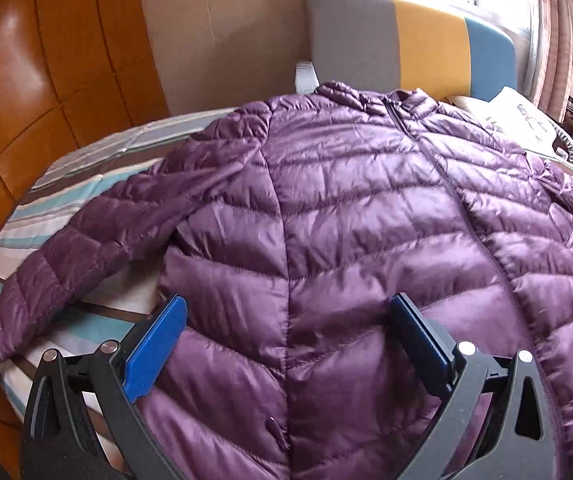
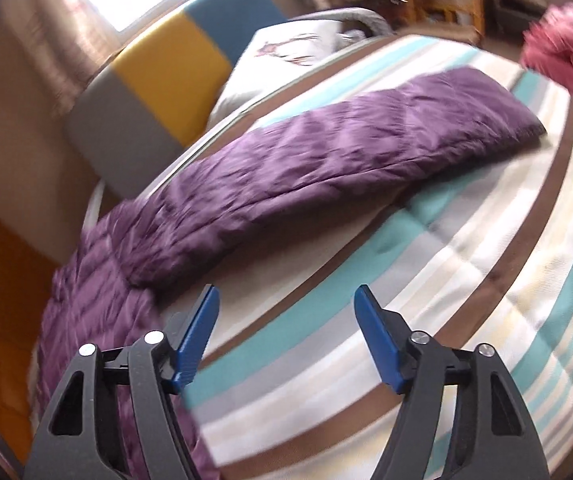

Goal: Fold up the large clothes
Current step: 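Reach the right tool to the jacket sleeve cuff and close on it, then lift the held sleeve with the right tool and lay it across the jacket body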

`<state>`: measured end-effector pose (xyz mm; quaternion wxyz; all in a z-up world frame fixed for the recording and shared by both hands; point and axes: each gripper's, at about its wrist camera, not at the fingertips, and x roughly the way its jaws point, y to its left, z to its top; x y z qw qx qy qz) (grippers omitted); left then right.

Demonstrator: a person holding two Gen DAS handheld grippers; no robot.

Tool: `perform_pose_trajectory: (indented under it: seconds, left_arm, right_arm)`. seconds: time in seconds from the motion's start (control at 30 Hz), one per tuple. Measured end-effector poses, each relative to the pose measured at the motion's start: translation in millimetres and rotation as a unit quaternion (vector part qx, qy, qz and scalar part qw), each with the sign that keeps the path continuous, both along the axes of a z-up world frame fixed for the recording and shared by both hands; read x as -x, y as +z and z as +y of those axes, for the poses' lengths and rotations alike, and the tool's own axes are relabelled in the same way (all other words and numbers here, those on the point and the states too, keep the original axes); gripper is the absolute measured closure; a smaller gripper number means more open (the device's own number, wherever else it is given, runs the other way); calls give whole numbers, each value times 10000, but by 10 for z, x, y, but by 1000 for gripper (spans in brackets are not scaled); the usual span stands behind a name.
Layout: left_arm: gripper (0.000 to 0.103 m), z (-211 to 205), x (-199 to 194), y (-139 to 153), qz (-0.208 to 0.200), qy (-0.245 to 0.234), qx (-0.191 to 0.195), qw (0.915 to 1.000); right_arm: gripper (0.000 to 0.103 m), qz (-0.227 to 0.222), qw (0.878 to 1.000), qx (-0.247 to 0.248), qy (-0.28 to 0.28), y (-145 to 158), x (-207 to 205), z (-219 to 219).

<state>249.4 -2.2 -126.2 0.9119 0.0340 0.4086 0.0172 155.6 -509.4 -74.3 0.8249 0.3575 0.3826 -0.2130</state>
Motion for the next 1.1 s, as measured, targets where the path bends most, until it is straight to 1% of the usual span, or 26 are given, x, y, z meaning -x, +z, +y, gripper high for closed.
perform_pose_trajectory:
  seconds: [0.1, 0.13, 0.17, 0.27, 0.37, 0.43, 0.53, 0.6, 0.63, 0.67, 0.7, 0.73, 0.77, 0.8, 0.87, 0.9, 0.97, 1.03, 1.07, 1.1]
  left_arm:
    - [2, 80, -36, -76, 62, -76, 259, 9996]
    - [2, 96, -42, -90, 64, -100, 273, 9996]
    - [2, 103, -45, -102, 59, -122, 242, 9996]
    - [2, 134, -75, -135, 34, -266, 131, 9996]
    - [2, 176, -105, -154, 108, -330, 253, 9991]
    - [2, 191, -106, -161, 129, -344, 307, 9989]
    - [2, 202, -115, -163, 147, -388, 283, 9987]
    - [2, 203, -127, -167, 166, -416, 259, 9987]
    - [2, 200, -121, -167, 168, -419, 250, 9987]
    - [2, 198, -121, -167, 168, -414, 241, 9987]
    - [2, 190, -118, -166, 157, -393, 200, 9989]
    - [2, 178, -112, -166, 145, -380, 147, 9991]
    - [2, 163, -109, -166, 138, -369, 95, 9992]
    - [2, 148, -111, -168, 139, -348, 36, 9993]
    - [2, 136, -106, -172, 149, -314, -10, 9994]
    - [2, 135, -104, -175, 157, -305, -15, 9994]
    - [2, 119, -100, -177, 152, -292, -71, 9994]
    - [2, 113, -95, -176, 131, -294, -89, 9994]
    - [2, 120, -92, -178, 133, -296, -68, 9995]
    - [2, 132, -98, -178, 142, -299, -24, 9994]
  right_arm:
    - [35, -105, 9976, -395, -555, -121, -3, -303]
    - [35, -138, 9959, -515, -732, -165, -2, -395]
    - [39, -280, 9932, -661, -911, -201, 3, -496]
    - [39, -364, 9900, -687, -1181, -223, -61, -668]
    - [39, -539, 9832, -840, -1528, -274, -95, -835]
    - [43, -607, 9787, -907, -1741, -305, -104, -928]
    - [51, -693, 9704, -1041, -2067, -351, -113, -1081]
    - [59, -751, 9648, -1140, -2247, -387, -117, -1171]
    - [60, -786, 9620, -1197, -2326, -408, -106, -1221]
    - [65, -829, 9584, -1265, -2422, -438, -92, -1274]
    - [73, -827, 9563, -1286, -2493, -462, -86, -1337]
    - [77, -806, 9561, -1276, -2514, -468, -68, -1352]
    - [83, -774, 9567, -1252, -2512, -481, -83, -1383]
    - [86, -745, 9585, -1210, -2470, -492, -100, -1407]
    - [86, -675, 9630, -1087, -2372, -472, -159, -1395]
    - [90, -583, 9672, -926, -2294, -438, -205, -1377]
    - [92, -460, 9754, -519, -2091, -330, -326, -1303]
    - [92, -433, 9801, -148, -1933, -220, -387, -1221]
    - [92, -441, 9826, 143, -1801, -127, -453, -1139]
    - [94, -435, 9840, 347, -1690, -71, -473, -1099]
